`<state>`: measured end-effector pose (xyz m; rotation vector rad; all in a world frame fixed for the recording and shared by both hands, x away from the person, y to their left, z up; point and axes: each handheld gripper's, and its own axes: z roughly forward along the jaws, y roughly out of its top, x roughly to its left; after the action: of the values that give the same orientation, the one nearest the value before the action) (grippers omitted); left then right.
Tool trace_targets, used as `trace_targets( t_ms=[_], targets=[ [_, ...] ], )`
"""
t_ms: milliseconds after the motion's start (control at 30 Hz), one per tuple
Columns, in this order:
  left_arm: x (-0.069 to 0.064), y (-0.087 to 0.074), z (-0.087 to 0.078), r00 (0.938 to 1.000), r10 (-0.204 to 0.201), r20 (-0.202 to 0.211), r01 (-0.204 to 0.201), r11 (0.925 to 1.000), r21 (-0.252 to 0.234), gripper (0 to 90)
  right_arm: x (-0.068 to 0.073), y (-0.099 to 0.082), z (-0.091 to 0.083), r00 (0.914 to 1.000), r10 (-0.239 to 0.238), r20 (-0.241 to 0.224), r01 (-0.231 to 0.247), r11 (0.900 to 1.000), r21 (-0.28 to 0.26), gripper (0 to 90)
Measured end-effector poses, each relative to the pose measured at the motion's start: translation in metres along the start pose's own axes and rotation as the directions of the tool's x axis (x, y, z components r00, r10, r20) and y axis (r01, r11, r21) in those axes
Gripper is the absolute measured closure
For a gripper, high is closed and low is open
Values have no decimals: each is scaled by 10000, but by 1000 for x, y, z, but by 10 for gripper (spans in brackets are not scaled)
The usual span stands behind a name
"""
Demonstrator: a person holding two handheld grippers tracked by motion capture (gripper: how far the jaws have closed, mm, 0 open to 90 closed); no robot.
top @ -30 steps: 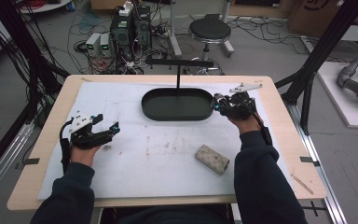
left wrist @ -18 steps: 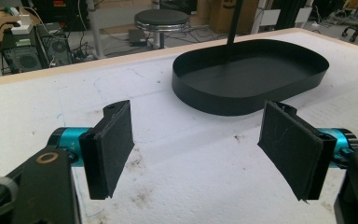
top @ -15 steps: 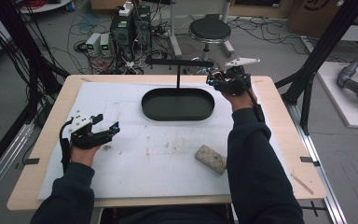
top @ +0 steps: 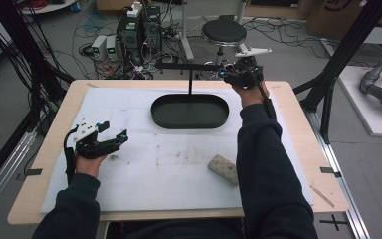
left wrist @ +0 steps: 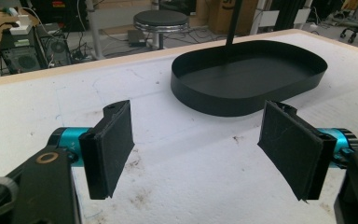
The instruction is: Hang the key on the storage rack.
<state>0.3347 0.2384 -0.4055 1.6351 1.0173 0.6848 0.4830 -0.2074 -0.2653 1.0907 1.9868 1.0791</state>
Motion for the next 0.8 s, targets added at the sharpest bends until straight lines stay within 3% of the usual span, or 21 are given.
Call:
trace_targets(
  t_ms=[133,200,333,467,500,600,800],
  targets=[
    [0,0,0,10000,5,-11,-5,10000,17,257,-7,-3,5,9991,-16,435,3,9995,303,496],
    [0,0,0,10000,5,-24,-5,10000,-13,257,-15,-14,11,9979,318,570,-356,9971,669,495],
    [0,0,0,10000,-23,-7,23,10000,-31,257,-17,-24,16,9967,50,814,-134,9945,1034,494],
    [0,0,0,10000,21,7,-21,10000,9,257,-17,-32,20,9970,30,779,-140,9899,1407,493],
    [0,0,0,10000,19,10,-19,10000,10,257,-15,-35,25,9972,-240,704,114,9848,1735,494],
    [0,0,0,10000,39,-10,-39,10000,25,257,-11,-40,32,9967,-457,667,313,9787,2030,494],
    [0,0,0,10000,30,-3,-30,10000,13,257,-3,-51,55,9996,-64,272,-1,9729,2313,492]
  ],
)
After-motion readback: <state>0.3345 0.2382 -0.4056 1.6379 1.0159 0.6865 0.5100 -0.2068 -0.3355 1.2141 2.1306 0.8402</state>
